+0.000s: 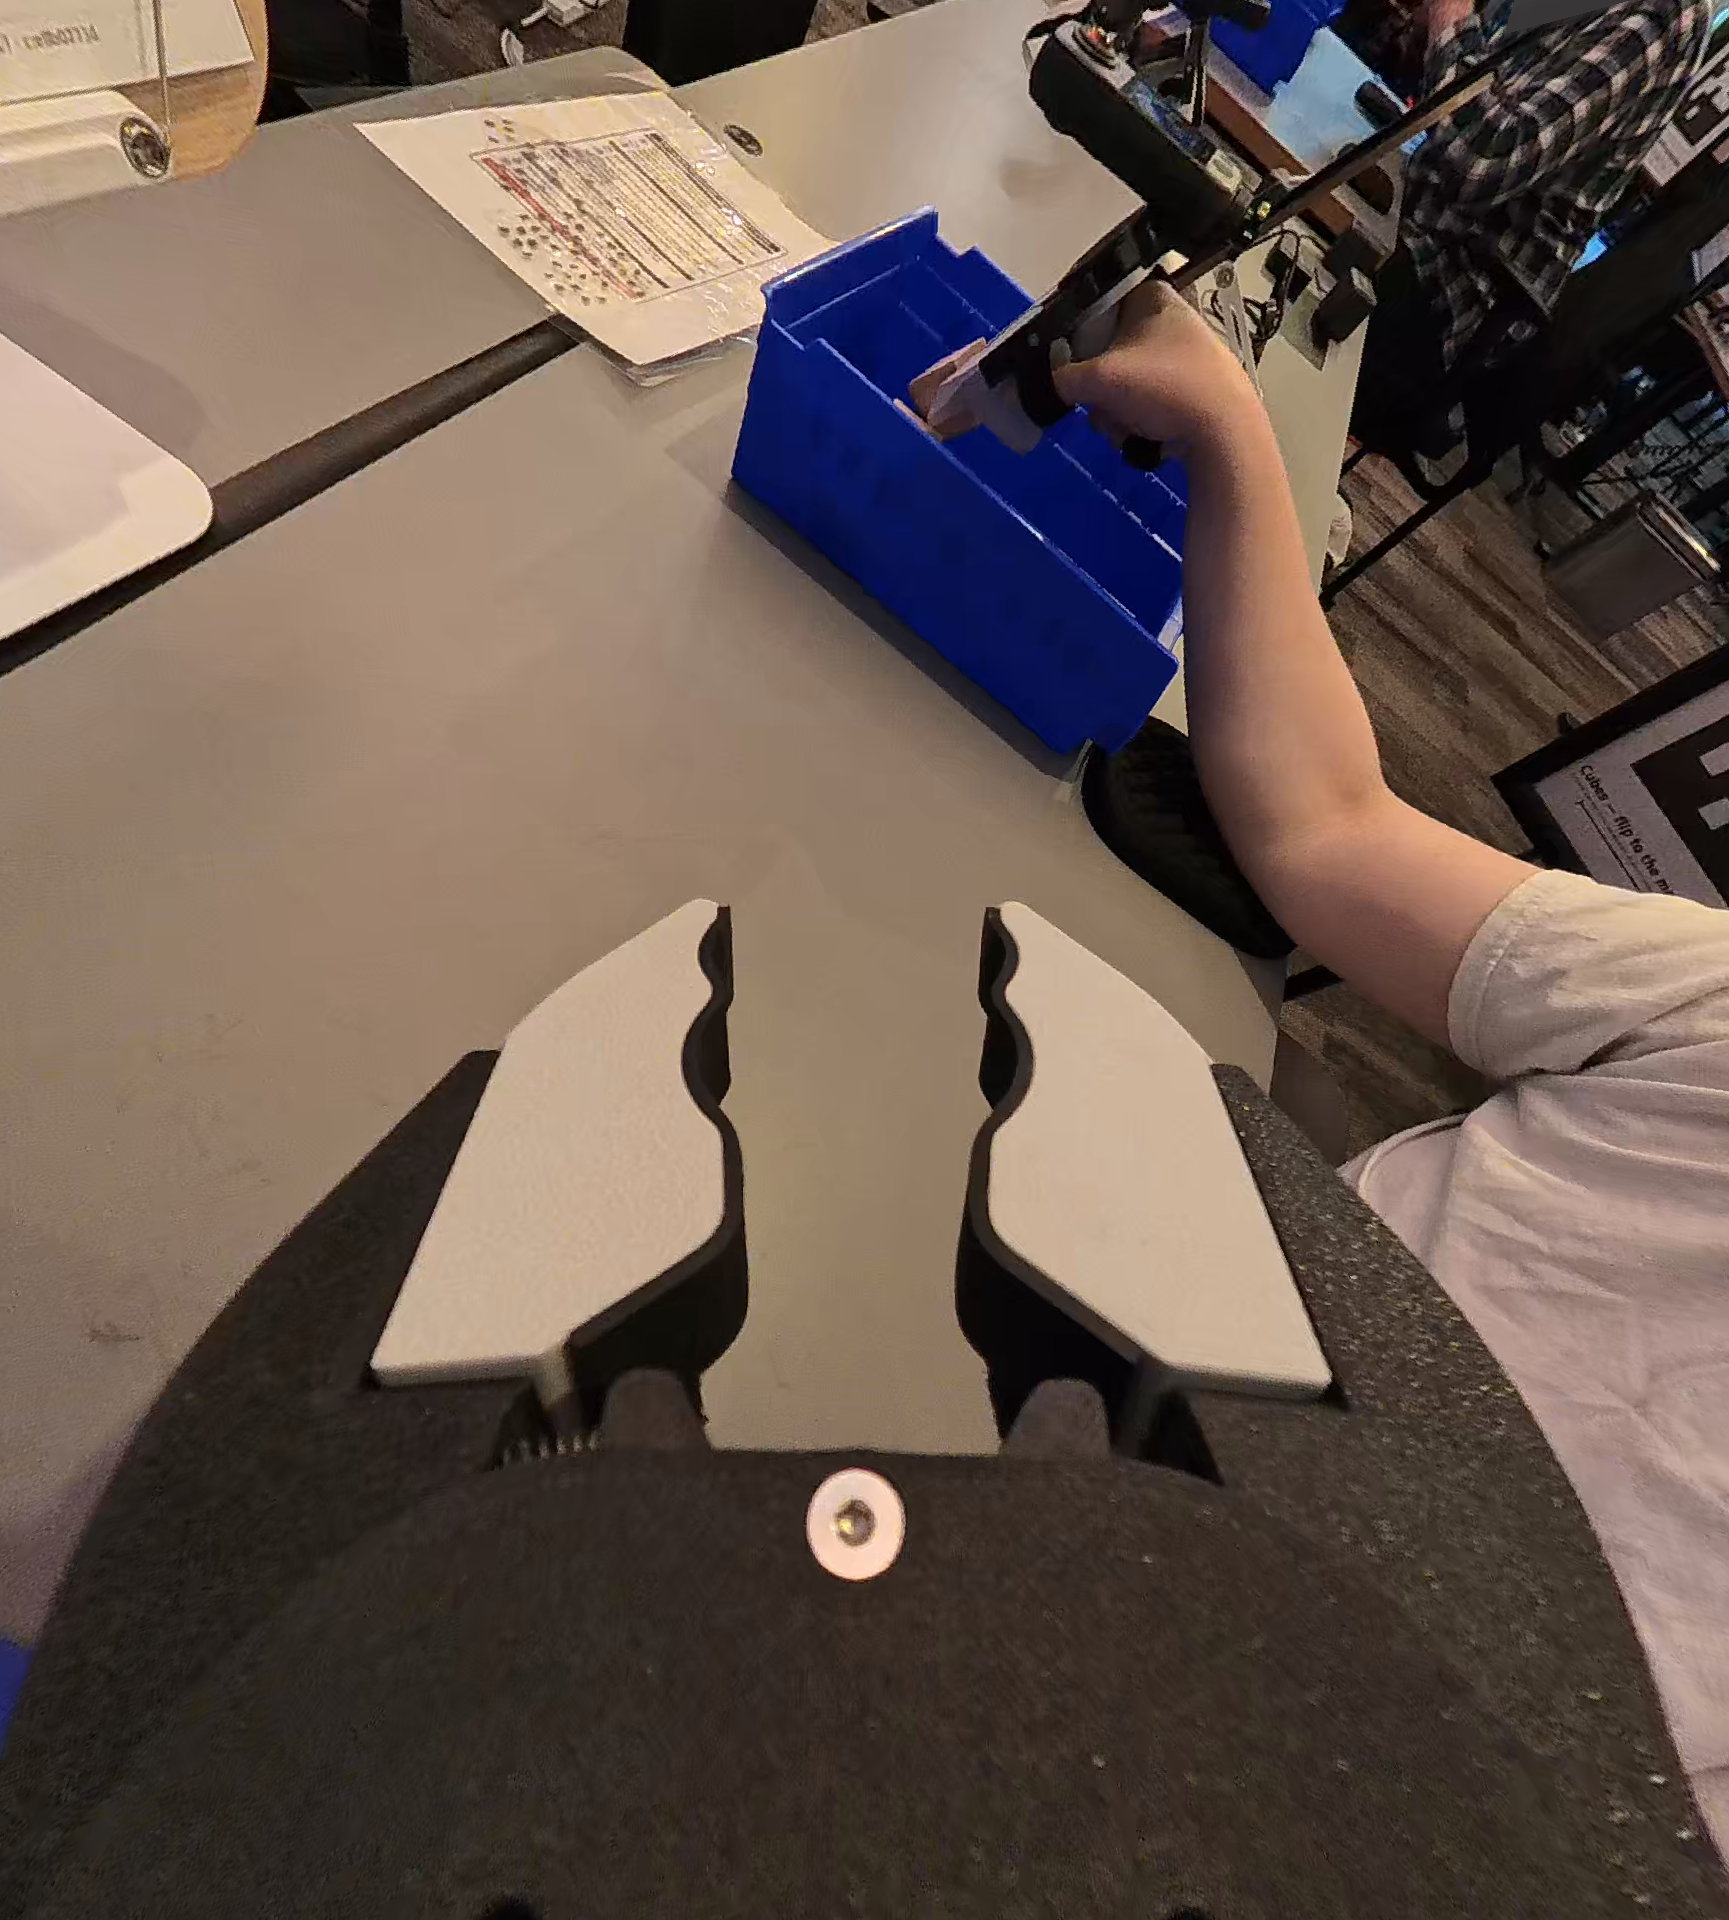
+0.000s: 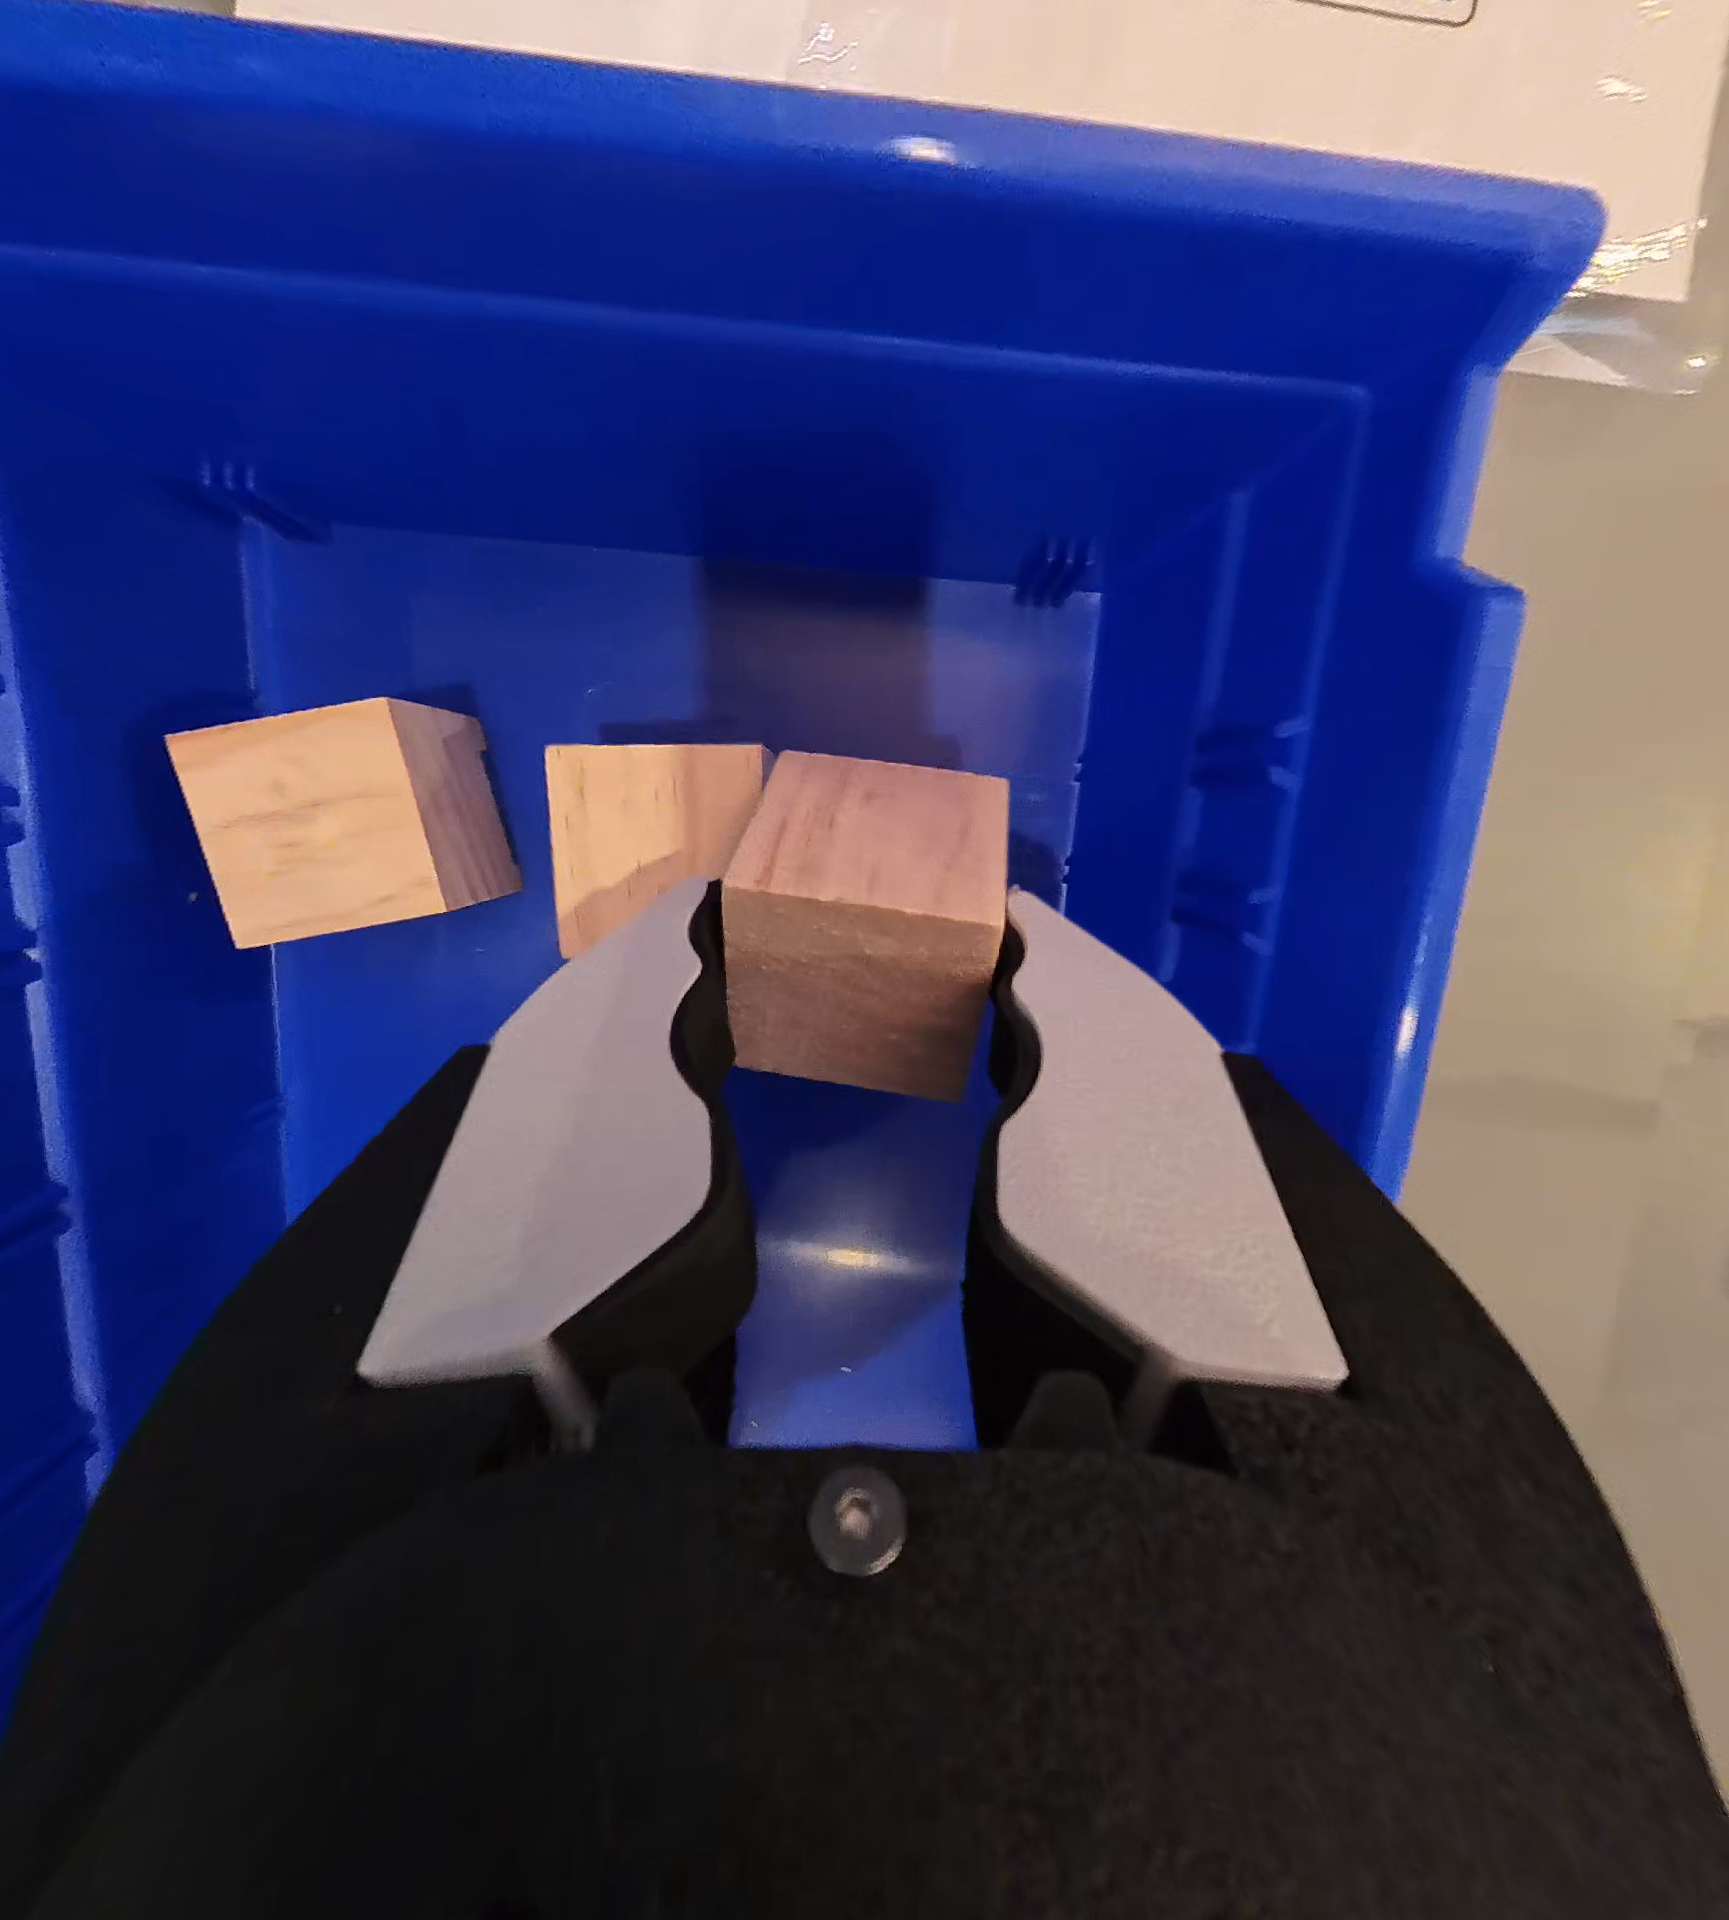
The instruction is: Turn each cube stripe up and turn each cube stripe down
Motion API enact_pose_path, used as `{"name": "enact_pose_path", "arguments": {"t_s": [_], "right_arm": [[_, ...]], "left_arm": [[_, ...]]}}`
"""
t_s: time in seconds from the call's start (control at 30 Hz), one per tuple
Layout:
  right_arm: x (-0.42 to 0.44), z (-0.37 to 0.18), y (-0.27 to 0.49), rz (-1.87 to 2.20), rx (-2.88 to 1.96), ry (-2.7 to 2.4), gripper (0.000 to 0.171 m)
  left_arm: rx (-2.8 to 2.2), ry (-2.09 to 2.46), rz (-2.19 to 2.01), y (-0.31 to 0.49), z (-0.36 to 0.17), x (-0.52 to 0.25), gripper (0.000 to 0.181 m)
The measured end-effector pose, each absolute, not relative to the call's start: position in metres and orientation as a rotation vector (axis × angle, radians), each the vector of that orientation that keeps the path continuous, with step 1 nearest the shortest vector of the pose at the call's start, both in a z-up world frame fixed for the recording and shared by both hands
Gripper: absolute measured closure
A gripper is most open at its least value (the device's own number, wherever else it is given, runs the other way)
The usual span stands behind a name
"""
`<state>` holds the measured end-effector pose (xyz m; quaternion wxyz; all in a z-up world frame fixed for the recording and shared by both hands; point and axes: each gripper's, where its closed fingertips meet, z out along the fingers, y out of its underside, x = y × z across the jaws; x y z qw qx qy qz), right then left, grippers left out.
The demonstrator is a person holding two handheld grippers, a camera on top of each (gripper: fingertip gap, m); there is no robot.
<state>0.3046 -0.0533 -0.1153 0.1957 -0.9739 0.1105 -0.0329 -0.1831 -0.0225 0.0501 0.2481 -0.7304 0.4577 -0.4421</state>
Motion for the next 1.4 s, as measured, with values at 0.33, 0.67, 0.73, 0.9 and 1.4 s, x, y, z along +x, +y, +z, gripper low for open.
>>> {"name": "enact_pose_path", "arguments": {"t_s": [0.33, 0.67, 0.73, 0.9, 1.4], "right_arm": [[0.314, -0.122, -0.062, -0.117, -2.767, 0.394, 0.124], [0.317, -0.142, -0.064, -0.178, -2.859, 0.377, 0.124], [0.318, -0.142, -0.062, -0.168, -2.843, 0.388, 0.124], [0.32, -0.141, -0.06, -0.165, -2.834, 0.378, 0.125], [0.271, -0.007, -0.043, -0.143, -2.398, 0.094, 0.122]], "left_arm": [[-2.027, 1.265, -1.204, -0.026, 0.043, -0.18, 0.136], [-2.077, 1.34, -1.174, -0.036, 0.029, -0.174, 0.138], [-2.088, 1.352, -1.172, -0.037, 0.026, -0.172, 0.139], [-2.115, 1.37, -1.181, -0.04, 0.021, -0.17, 0.142], [-1.841, 0.984, -0.973, 0.015, 0.112, -0.277, 0.145]]}}
